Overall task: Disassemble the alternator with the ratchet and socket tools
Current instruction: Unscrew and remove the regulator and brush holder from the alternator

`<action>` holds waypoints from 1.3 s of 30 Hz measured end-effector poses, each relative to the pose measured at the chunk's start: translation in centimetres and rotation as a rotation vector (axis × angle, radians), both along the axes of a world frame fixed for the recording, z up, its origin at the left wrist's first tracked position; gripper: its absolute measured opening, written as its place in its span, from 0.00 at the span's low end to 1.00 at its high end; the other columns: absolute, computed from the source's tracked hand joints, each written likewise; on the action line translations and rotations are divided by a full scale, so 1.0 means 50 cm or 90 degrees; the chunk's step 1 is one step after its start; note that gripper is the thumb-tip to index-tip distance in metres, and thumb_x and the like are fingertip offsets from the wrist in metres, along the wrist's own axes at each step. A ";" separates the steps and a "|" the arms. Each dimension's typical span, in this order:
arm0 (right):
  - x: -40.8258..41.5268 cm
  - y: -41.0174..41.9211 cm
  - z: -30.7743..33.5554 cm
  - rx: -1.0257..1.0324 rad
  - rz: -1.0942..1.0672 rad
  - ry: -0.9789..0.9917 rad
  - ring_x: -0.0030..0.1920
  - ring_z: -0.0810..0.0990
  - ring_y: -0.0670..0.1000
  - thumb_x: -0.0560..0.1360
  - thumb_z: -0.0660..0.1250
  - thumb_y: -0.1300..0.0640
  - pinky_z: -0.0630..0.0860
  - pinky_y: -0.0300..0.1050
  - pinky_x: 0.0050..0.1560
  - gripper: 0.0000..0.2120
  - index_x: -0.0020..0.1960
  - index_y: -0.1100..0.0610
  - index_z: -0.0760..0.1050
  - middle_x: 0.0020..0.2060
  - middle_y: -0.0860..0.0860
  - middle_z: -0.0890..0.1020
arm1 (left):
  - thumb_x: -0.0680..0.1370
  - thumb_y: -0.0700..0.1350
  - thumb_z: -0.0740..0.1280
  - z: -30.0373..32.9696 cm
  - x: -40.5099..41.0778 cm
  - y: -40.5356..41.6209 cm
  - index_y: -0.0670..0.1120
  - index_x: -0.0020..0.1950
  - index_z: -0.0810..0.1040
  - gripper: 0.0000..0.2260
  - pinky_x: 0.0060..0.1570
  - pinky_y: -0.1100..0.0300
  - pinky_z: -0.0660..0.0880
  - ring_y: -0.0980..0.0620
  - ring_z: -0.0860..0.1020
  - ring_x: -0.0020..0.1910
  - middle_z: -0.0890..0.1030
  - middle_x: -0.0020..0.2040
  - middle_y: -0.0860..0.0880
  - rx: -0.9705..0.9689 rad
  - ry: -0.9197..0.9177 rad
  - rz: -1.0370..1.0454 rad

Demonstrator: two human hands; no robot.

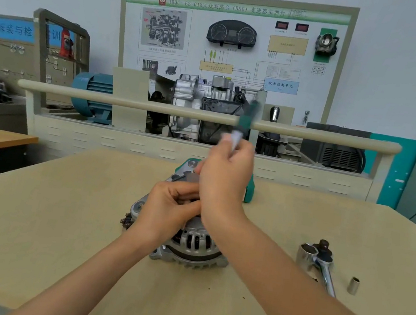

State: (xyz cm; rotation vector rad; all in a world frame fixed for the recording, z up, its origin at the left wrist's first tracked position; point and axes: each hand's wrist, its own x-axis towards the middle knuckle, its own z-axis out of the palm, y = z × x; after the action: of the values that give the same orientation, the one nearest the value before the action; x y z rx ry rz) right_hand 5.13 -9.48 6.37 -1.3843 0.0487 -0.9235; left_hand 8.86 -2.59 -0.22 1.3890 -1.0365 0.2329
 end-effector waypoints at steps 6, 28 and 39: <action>0.015 -0.033 0.035 0.142 0.120 0.127 0.29 0.71 0.47 0.81 0.53 0.62 0.67 0.39 0.29 0.06 0.46 0.58 0.66 0.34 0.52 0.72 | 0.68 0.47 0.72 0.007 0.007 -0.002 0.55 0.44 0.84 0.07 0.29 0.67 0.73 0.57 0.76 0.27 0.85 0.39 0.52 0.013 0.059 0.009; -0.019 0.006 -0.017 -0.014 -0.089 -0.050 0.24 0.68 0.41 0.82 0.53 0.58 0.64 0.30 0.22 0.11 0.41 0.50 0.61 0.31 0.49 0.69 | 0.72 0.23 0.61 0.006 0.000 0.001 0.54 0.29 0.81 0.27 0.27 0.77 0.68 0.68 0.75 0.25 0.79 0.25 0.59 0.031 -0.004 -0.041; 0.009 -0.015 0.055 -0.488 0.121 0.293 0.36 0.72 0.54 0.78 0.57 0.62 0.70 0.48 0.39 0.10 0.53 0.66 0.73 0.35 0.55 0.73 | 0.74 0.42 0.67 0.008 0.022 0.011 0.43 0.45 0.83 0.05 0.27 0.67 0.66 0.54 0.67 0.24 0.76 0.31 0.34 0.077 0.036 -0.026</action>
State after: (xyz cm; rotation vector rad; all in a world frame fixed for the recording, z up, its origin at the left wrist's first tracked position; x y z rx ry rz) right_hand 5.60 -10.25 9.12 -2.2526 -0.0993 -0.4471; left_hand 9.95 -2.03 0.19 1.4740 -1.0444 0.1012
